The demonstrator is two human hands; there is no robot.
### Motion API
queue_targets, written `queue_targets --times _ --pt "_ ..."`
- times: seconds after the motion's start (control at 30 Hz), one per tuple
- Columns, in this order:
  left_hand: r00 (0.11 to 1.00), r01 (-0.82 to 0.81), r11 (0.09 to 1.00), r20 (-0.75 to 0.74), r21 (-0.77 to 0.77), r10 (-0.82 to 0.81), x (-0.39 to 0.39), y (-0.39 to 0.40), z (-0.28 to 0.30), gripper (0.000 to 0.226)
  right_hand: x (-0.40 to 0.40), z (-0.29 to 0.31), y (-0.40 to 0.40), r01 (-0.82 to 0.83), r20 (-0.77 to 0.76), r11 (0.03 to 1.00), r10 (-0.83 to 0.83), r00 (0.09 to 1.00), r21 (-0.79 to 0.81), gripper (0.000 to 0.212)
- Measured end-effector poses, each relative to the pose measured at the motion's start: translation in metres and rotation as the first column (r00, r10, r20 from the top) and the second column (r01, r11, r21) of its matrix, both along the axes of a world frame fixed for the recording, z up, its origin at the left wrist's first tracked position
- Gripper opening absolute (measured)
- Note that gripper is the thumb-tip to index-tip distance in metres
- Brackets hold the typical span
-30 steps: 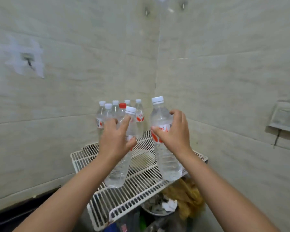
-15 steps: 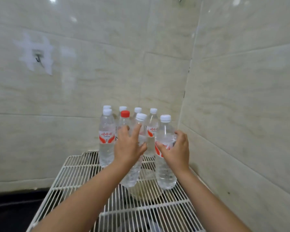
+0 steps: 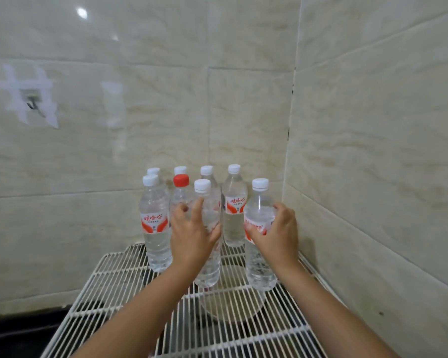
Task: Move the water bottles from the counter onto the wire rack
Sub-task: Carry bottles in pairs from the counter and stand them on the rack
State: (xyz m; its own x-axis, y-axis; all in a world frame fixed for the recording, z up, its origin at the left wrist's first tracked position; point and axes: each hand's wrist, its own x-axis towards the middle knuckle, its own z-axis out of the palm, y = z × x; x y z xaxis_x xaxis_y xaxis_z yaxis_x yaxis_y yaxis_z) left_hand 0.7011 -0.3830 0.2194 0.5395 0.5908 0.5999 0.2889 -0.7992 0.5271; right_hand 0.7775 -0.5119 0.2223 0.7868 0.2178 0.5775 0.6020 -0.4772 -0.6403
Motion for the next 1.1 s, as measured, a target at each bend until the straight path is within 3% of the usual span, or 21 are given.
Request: queue_targets --times 0.1,0.23,0.4,0.63,0.83,0.93,1.0,1.1 --pt "0.998 0.022 1.0 -0.056 0.001 -0.022 -0.005 -0.001 0.004 0.074 -0.003 0.004 -0.005 0.006 -0.028 0.999 -0.007 1.0 -0.039 0.072" --pt "0.999 0.052 0.999 -0.012 -0.005 -0.052 -0.017 0.008 0.024 0.059 0.0 0.023 -0.015 0.041 0.047 0.989 -0.034 0.998 -0.143 0.063" --pt "0.991 0.112 0.993 -0.081 0.047 -0.108 -0.02 0.024 0.059 0.05 0.004 0.071 -0.013 -0.045 0.092 0.978 0.065 0.994 -0.204 0.056" --pt "0.933 0.216 0.971 -0.314 0.102 -0.175 -0.007 0.018 0.084 0.051 0.008 0.097 -0.008 -0.239 -0.067 0.805 0.242 0.968 -0.544 0.044" --pt "0.89 0.259 0.965 -0.397 0.04 -0.223 0.0 0.019 0.094 0.049 0.011 0.107 -0.015 -0.257 -0.119 0.736 0.235 0.965 -0.626 0.05" --pt "0.897 0.269 0.963 -0.368 0.009 -0.247 0.0 0.018 0.097 0.048 0.013 0.11 -0.017 -0.27 -0.112 0.754 0.254 0.961 -0.599 0.041" --pt "0.907 0.268 0.963 -0.335 -0.011 -0.256 0.001 0.015 0.096 0.047 0.014 0.109 -0.014 -0.215 -0.062 0.799 0.219 0.974 -0.562 0.033" --pt "0.933 0.246 0.969 -0.265 -0.023 -0.244 0.006 0.011 0.099 0.045 0.009 0.103 0.001 0.031 0.118 0.816 0.046 0.992 -0.578 0.033"
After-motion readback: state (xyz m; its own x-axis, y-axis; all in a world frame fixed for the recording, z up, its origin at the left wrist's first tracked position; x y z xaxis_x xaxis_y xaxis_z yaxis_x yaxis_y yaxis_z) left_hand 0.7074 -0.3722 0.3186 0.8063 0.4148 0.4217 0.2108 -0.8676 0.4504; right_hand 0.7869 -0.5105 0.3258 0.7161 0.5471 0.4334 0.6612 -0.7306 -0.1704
